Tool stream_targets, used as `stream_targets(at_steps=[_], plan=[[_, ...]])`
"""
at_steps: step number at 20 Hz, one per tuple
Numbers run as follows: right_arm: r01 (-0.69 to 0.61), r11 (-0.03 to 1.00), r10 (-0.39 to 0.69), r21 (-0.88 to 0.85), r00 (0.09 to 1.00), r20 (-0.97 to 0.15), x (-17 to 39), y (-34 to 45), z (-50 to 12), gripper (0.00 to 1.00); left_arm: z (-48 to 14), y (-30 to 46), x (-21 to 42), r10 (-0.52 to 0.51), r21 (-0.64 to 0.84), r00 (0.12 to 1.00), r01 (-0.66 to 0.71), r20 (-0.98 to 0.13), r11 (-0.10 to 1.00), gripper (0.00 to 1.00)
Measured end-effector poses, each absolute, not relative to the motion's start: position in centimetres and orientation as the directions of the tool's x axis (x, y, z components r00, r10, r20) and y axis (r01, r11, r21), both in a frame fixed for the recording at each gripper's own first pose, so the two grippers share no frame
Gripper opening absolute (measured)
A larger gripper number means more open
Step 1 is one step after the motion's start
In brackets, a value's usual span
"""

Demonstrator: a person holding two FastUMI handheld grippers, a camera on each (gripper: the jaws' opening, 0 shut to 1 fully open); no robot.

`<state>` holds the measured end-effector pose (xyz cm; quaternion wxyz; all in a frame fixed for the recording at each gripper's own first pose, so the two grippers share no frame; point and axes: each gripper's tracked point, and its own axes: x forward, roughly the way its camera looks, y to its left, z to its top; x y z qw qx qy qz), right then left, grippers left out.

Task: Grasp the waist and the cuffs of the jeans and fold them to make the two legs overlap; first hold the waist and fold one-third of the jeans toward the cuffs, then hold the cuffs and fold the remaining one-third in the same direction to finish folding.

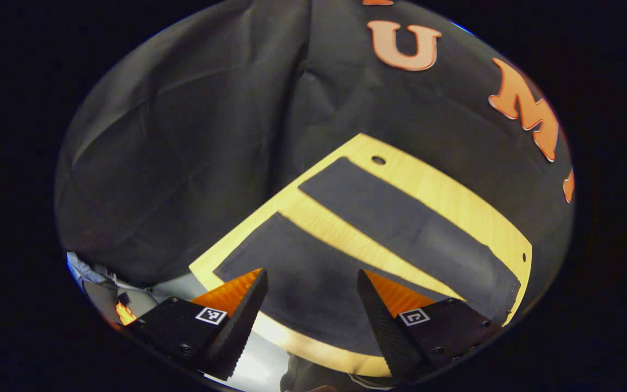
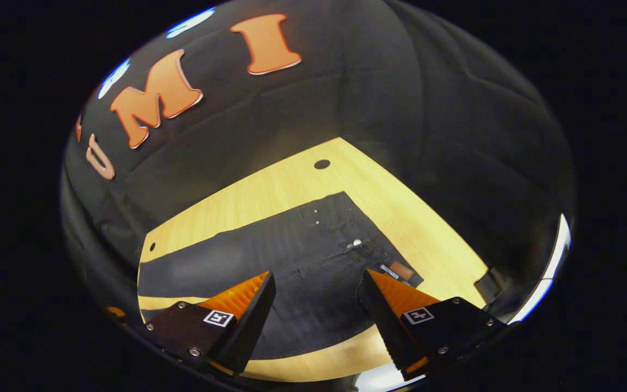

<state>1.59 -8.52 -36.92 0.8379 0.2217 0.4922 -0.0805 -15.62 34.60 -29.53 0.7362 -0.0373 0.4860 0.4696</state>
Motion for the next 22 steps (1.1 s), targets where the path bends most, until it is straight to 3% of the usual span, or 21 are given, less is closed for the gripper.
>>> stream_targets(at_steps=[11,19,22], plan=[[0.627,0.751,0.118,0.207,0.181,-0.976,-4.1,-10.5,-47.2,0.96,-35.7,39.2,-22.2,0.457,0.35,-0.163,-0.865,-0.874,0.361,0.98],[0.74,0.655,0.132,0.154,0.089,-0.987,-5.3,-11.4,-51.7,0.96,-38.5,41.0,-26.1,0.328,0.341,-0.265,-0.918,-0.907,0.202,0.98],[0.75,0.65,0.115,0.125,0.065,-0.991,-5.0,-11.9,-52.3,0.9,-38.6,42.5,-26.9,0.315,0.364,-0.305,-0.919,-0.899,0.148,0.98]])
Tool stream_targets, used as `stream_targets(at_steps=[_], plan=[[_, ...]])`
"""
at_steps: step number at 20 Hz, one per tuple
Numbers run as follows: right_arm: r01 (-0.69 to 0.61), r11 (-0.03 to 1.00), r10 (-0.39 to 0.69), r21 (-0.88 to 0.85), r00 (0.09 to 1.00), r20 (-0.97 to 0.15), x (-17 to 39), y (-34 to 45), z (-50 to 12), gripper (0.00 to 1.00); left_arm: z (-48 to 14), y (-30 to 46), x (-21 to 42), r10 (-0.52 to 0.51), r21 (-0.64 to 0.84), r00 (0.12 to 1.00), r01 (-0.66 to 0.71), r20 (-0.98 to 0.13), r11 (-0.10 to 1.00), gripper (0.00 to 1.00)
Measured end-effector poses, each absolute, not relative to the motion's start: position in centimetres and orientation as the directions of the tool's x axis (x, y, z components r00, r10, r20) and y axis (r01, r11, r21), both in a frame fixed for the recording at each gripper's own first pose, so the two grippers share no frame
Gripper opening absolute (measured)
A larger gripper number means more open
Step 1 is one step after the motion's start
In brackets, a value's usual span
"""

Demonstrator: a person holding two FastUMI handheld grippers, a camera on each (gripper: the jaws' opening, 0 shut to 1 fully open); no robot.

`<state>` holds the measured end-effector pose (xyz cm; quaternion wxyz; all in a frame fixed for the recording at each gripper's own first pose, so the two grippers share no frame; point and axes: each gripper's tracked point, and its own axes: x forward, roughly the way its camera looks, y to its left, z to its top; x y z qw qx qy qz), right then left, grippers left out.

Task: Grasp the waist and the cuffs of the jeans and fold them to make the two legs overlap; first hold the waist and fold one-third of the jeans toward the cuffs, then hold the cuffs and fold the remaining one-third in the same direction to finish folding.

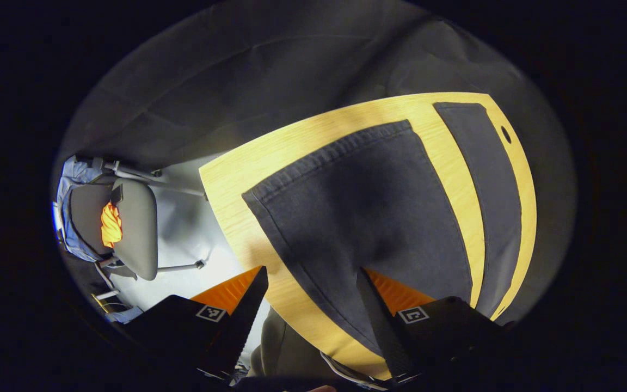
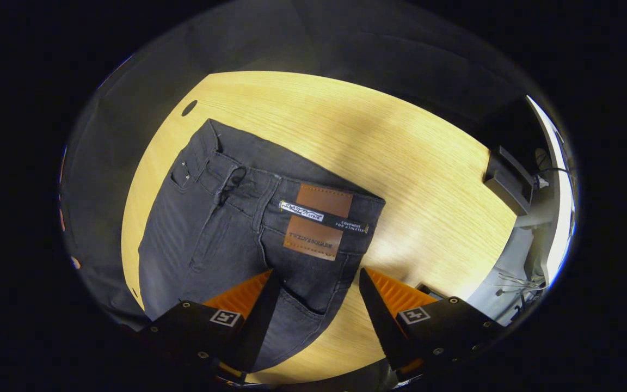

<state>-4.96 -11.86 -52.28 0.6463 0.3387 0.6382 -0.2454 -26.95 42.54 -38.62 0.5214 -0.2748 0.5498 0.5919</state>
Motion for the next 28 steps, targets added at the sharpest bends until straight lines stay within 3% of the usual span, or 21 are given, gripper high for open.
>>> stream_targets(at_steps=[4,5,9,10,12,14,15,16,17,18,25,28], plan=[[0.727,0.686,0.071,0.027,-0.03,-0.997,-5.6,-12.2,-52.7,0.77,-39.5,44.4,-28.3,0.285,0.388,-0.352,-0.918,-0.892,0.081,0.98],[0.726,0.687,0.061,0.006,-0.05,-0.997,-5.7,-12.3,-52.7,0.7,-39.6,44.6,-28.1,0.257,0.388,-0.36,-0.92,-0.897,0.064,0.98],[0.723,0.691,0.046,-0.015,-0.065,-0.997,-4.9,-11.9,-52.7,0.64,-39.8,44.7,-27.6,0.273,0.386,-0.36,-0.921,-0.892,0.047,0.95],[0.733,0.68,0.066,0.016,-0.039,-0.997,-4.4,-11.2,-53.3,0.44,-40.0,44.7,-27.5,0.28,0.384,-0.357,-0.922,-0.891,0.047,0.87],[0.739,0.672,0.069,0.045,-0.002,-0.998,-4.4,-11.2,-53.1,0.25,-40.0,44.7,-26.9,0.289,0.377,-0.341,-0.923,-0.895,0.079,0.77],[0.761,0.638,0.104,0.117,0.066,-0.992,-4.2,-11.4,-53.5,0.24,-40.4,45.3,-25.8,0.312,0.344,-0.298,-0.933,-0.902,0.103,0.32],[0.788,0.594,0.131,0.163,0.106,-0.986,-4.2,-11.3,-52.9,0.13,-40.6,45.8,-25.4,0.331,0.318,-0.262,-0.939,-0.907,0.13,0.09],[0.817,0.543,0.167,0.195,0.122,-0.978,-4.5,-11.0,-53.0,0.12,-40.9,45.8,-24.9,0.339,0.265,-0.206,-0.954,-0.918,0.137,0.1],[0.845,0.486,0.18,0.22,0.149,-0.972,-3.8,-11.3,-53.0,0.13,-40.9,45.7,-24.8,0.339,0.247,-0.181,-0.956,-0.923,0.161,0.01],[0.849,0.47,0.186,0.241,0.172,-0.967,-3.8,-11.2,-52.2,0.05,-40.2,45.6,-24.5,0.35,0.209,-0.141,-0.964,-0.926,0.167,0.01],[0.831,0.42,0.164,0.364,0.325,-0.931,-1.7,-11.1,-48.4,0.05,-36.0,46.3,-17.4,0.397,0.023,0.103,-0.954,-0.912,0.3,0.01],[0.823,0.379,0.179,0.423,0.383,-0.906,-0.1,-10.8,-46.8,0.05,-34.4,45.5,-13.7,0.406,0.0,0.165,-0.926,-0.899,0.377,0.01]])
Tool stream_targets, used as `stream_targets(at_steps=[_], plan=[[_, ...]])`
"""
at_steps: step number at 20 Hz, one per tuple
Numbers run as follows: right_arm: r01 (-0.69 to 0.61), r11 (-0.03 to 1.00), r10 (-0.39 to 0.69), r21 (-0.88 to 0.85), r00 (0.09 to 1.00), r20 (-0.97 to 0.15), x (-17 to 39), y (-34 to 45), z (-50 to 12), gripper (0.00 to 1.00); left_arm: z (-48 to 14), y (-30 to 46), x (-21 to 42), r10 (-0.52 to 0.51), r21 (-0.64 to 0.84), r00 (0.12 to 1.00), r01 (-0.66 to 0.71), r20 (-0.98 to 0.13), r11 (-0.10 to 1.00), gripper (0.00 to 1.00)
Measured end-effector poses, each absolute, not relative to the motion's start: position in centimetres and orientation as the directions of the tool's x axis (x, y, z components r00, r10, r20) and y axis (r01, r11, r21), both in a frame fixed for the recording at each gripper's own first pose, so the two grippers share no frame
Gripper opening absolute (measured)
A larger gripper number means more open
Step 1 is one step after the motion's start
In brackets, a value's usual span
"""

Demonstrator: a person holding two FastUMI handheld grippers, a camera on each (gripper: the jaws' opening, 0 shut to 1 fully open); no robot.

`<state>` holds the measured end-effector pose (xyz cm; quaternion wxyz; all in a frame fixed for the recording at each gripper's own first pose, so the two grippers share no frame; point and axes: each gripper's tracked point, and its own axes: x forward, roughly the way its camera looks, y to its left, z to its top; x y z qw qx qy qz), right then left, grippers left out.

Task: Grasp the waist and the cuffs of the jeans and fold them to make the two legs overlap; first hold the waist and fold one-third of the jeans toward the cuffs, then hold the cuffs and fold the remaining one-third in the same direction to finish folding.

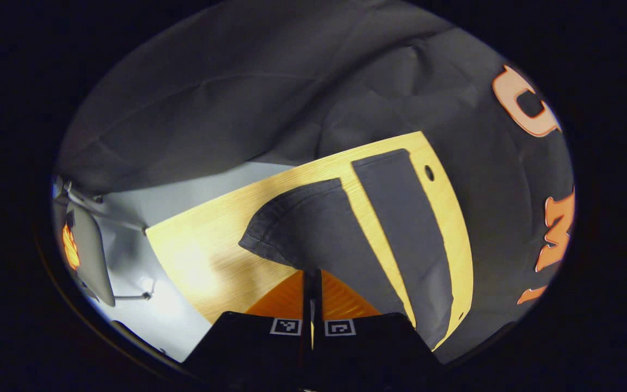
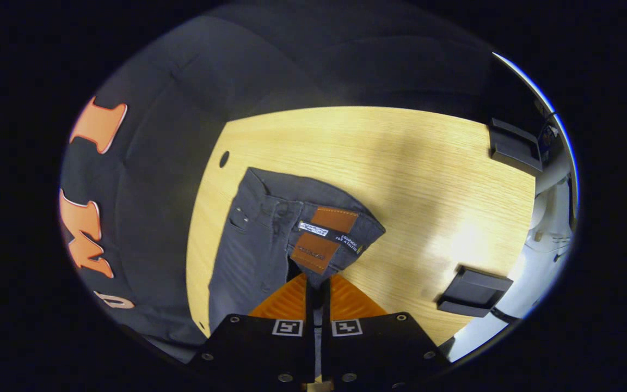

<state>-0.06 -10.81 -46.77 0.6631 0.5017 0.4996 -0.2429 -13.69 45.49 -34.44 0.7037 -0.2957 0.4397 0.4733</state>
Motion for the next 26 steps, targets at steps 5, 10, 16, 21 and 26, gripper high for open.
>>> stream_targets(at_steps=[5,10,16,21,26], plan=[[0.798,0.366,0.169,0.479,0.449,-0.877,3.4,-10.3,-43.7,0.05,-32.6,46.7,-8.6,0.398,-0.044,0.24,-0.896,-0.885,0.442,0.01],[0.785,0.379,0.157,0.49,0.467,-0.87,6.7,-9.5,-41.0,0.05,-32.3,48.2,-4.4,0.361,-0.055,0.261,-0.869,-0.895,0.493,0.01],[0.816,0.354,0.13,0.457,0.44,-0.888,9.2,-9.7,-40.4,0.05,-33.8,50.9,1.4,0.331,-0.01,0.247,-0.814,-0.911,0.58,0.01],[0.816,0.353,0.172,0.458,0.425,-0.889,12.2,-9.1,-42.1,0.05,-35.1,51.4,6.1,0.361,0.041,0.241,-0.781,-0.901,0.624,0.01],[0.827,0.328,0.224,0.457,0.402,-0.888,16.4,-8.5,-45.3,0.05,-38.5,53.8,9.2,0.406,0.13,0.159,-0.791,-0.9,0.598,0.01]])
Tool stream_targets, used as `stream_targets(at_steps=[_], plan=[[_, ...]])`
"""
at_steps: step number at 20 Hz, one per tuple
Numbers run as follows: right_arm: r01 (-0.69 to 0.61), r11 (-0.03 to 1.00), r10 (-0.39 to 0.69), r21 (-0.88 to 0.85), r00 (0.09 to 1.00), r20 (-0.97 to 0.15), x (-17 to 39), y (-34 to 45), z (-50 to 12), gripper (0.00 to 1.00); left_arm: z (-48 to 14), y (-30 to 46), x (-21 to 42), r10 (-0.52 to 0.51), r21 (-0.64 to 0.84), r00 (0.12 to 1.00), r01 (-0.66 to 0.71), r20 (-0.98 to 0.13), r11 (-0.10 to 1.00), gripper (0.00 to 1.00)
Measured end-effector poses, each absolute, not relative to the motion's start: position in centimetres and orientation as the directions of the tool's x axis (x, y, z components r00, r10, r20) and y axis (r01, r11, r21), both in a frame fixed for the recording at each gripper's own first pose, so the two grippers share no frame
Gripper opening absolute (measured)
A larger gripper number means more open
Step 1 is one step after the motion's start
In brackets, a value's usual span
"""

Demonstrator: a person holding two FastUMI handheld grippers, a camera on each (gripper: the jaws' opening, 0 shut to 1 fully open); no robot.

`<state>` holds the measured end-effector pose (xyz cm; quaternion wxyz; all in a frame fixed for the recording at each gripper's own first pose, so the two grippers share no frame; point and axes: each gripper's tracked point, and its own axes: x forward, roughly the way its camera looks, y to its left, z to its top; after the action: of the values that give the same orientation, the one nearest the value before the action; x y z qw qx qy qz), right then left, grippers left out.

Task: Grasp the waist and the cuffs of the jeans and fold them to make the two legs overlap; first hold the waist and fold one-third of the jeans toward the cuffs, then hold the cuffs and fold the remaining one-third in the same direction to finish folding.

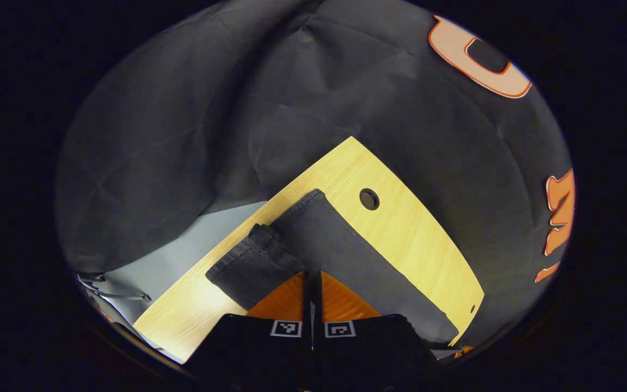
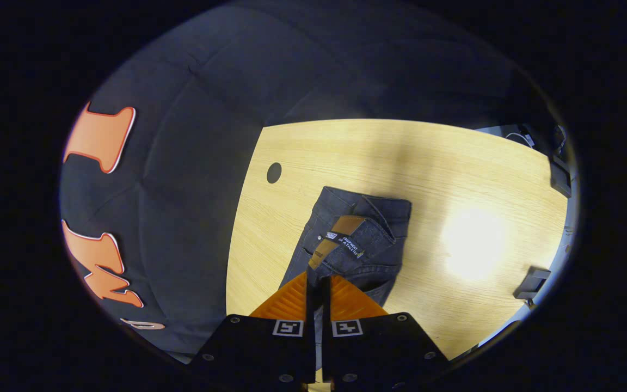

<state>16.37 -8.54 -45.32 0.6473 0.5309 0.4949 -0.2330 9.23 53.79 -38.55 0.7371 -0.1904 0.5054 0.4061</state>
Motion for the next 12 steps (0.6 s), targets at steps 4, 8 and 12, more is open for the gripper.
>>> stream_targets(at_steps=[4,8,12], plan=[[0.833,0.348,0.235,0.43,0.366,-0.9,19.1,-7.8,-48.2,0.05,-39.4,54.2,11.3,0.44,0.208,0.1,-0.774,-0.892,0.597,0.01],[0.842,0.344,0.251,0.415,0.343,-0.905,20.5,-7.6,-49.7,0.05,-39.9,54.7,13.7,0.461,0.231,0.106,-0.754,-0.881,0.615,0.0],[0.854,0.333,0.279,0.4,0.316,-0.907,21.4,-7.3,-50.9,0.05,-41.7,55.7,14.2,0.459,0.238,0.085,-0.763,-0.885,0.601,0.01]])
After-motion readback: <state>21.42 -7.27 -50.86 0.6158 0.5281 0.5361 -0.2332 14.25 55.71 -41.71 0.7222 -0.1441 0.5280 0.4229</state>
